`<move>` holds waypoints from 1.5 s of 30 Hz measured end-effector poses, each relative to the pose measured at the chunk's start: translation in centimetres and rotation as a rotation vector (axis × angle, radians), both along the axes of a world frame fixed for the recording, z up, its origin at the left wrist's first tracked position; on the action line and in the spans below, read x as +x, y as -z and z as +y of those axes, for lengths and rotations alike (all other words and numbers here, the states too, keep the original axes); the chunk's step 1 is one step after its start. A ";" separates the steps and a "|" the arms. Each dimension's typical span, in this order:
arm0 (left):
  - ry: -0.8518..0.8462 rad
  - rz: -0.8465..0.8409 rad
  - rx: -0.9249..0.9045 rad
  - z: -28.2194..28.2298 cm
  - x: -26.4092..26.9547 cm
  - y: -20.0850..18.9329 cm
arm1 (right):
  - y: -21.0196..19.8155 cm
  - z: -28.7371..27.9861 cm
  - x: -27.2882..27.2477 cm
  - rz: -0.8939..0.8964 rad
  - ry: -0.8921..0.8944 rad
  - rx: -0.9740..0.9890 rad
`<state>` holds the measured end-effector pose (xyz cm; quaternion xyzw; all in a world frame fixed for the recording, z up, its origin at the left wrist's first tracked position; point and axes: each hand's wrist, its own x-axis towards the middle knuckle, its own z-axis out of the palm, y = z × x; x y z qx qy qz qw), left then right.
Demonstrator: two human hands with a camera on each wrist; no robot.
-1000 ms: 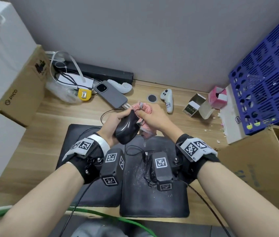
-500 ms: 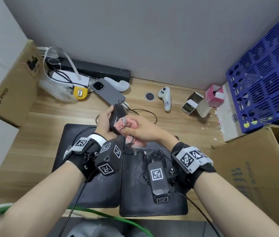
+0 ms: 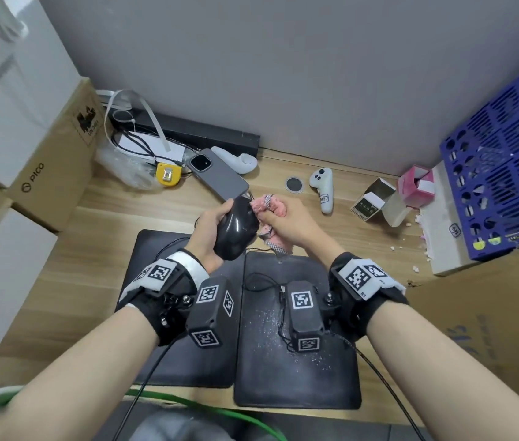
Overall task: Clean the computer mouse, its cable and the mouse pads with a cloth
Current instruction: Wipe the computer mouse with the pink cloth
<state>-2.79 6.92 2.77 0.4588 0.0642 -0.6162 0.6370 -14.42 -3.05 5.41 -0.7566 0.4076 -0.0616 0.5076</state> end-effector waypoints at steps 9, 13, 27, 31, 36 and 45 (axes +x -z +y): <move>0.001 0.043 0.018 0.1 0.1 -0.6 | -1.5 0.4 -0.2 0.060 -0.120 0.055; 0.106 0.071 -0.060 0.6 -0.5 -1.3 | -1.6 -0.6 -0.8 0.044 0.036 -0.005; 0.099 0.157 -0.161 1.0 0.1 -1.7 | -1.5 0.0 -2.6 -0.086 -0.018 0.315; 0.069 0.063 -0.071 0.5 0.0 -1.8 | -1.8 -0.2 -2.8 -0.093 0.074 0.270; 0.132 -0.045 -0.028 0.6 -0.3 -1.8 | -2.1 -0.5 -1.8 -0.129 0.150 0.242; 0.032 -0.154 0.081 1.3 1.2 -0.3 | -0.2 1.6 -0.9 -0.072 0.090 0.351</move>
